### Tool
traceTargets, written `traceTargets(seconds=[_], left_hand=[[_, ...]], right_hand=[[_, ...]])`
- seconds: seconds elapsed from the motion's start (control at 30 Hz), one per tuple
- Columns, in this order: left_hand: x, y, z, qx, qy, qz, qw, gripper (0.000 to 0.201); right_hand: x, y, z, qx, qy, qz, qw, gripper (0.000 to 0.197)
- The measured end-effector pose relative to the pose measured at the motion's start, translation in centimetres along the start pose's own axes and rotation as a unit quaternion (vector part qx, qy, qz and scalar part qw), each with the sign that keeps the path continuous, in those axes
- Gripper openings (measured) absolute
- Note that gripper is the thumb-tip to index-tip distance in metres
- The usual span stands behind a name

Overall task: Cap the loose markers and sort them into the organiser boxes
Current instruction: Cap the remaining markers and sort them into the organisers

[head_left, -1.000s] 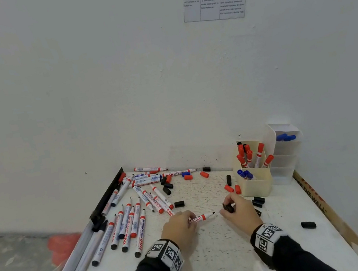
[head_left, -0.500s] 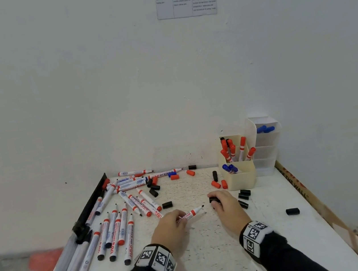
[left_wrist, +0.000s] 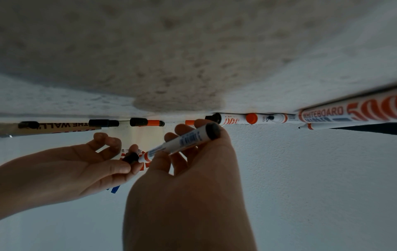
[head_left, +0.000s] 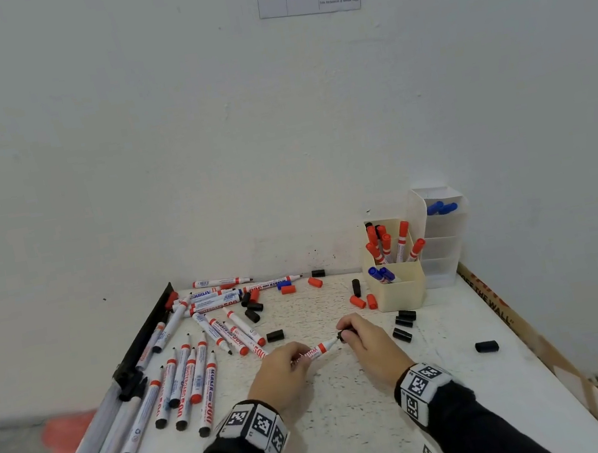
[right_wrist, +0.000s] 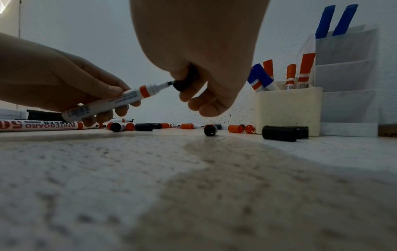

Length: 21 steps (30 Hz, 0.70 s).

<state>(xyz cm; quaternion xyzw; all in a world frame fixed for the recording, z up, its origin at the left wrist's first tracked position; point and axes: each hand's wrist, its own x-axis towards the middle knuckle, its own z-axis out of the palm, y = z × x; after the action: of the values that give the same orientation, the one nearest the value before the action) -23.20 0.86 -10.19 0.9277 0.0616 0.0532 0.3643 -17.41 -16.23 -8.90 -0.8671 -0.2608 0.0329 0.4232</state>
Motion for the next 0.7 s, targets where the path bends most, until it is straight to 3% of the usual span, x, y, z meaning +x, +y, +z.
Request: traceTargets(seconds=[0.1,0.43,0.6,0.7], left_hand=[[0.0,0.0,0.0,-0.013,0.009,0.013,1.000,0.022],[-0.1,0.1,0.0,-0.026,-0.011,0.014,1.000,0.025],[-0.8,0.6,-0.3,-0.044,-0.060,0.049,0.996,0.024],[-0.9,0.6,-0.4,-0.071,-0.039,0.059,0.995,0.022]], right_hand=[[0.0,0.0,-0.1,-0.003,0.021,0.013,1.000,0.010],[-0.2,-0.3,0.2,0.034,-0.023,0.011,0.999,0.006],[-0.3,-0.1,0.1,0.052,-0.033,0.059,0.996,0.036],[-0.2,-0.2,-0.1,0.014,-0.017,0.071,0.997,0.045]])
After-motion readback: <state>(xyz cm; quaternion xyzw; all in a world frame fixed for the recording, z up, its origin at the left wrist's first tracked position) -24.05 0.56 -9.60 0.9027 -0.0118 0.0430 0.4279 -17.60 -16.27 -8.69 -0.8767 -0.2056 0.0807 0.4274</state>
